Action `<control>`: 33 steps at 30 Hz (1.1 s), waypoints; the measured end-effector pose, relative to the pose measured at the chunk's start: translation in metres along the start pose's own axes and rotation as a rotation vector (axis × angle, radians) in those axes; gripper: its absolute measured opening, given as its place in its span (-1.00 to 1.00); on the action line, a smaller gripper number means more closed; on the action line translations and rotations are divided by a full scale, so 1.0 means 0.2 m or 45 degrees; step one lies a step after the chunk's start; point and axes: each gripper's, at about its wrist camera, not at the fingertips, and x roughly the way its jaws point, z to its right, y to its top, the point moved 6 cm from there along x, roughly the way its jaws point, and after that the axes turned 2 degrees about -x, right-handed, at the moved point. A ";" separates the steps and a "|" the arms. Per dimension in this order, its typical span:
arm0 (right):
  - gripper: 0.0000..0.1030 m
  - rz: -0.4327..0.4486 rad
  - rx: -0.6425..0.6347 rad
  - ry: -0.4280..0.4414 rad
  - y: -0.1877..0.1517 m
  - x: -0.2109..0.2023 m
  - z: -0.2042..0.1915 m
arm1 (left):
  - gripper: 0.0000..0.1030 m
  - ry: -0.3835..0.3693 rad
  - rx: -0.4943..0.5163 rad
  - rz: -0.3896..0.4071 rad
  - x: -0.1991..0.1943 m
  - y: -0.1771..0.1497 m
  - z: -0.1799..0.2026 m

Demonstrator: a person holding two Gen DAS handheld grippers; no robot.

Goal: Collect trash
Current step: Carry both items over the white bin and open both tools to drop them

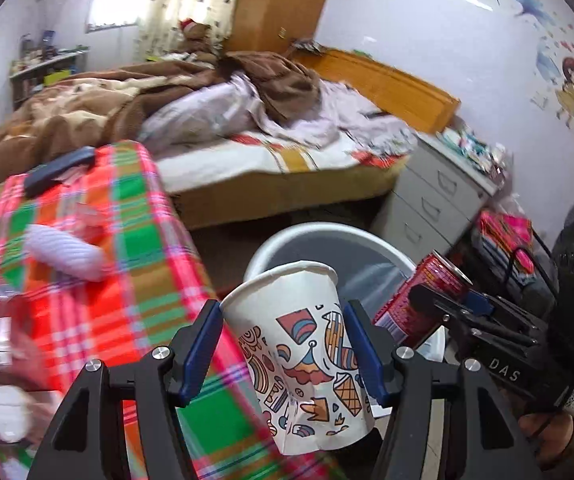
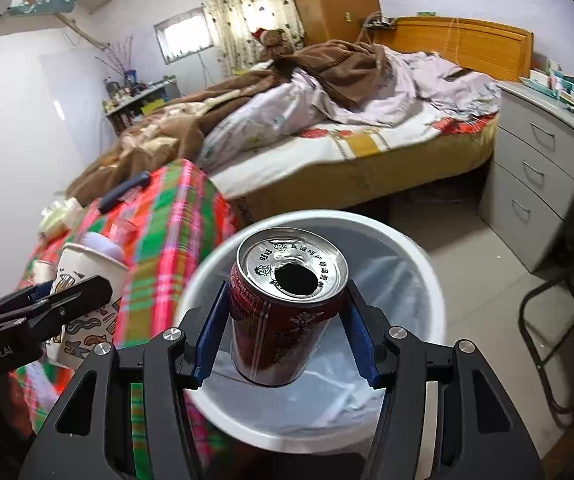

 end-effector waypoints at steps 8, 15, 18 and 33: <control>0.10 -0.065 0.012 -0.062 -0.05 0.07 0.15 | 0.23 -0.013 0.057 -0.067 0.23 -0.03 0.12; 0.11 -0.129 -0.021 -0.061 -0.10 0.11 0.20 | 0.32 -0.036 0.056 -0.110 0.32 -0.06 0.15; 0.11 -0.140 -0.022 -0.058 -0.11 0.11 0.21 | 0.36 -0.059 0.055 -0.108 0.31 -0.06 0.15; 0.27 -0.051 0.000 -0.073 -0.07 0.03 0.18 | 0.38 -0.010 -0.001 -0.048 0.17 -0.05 0.05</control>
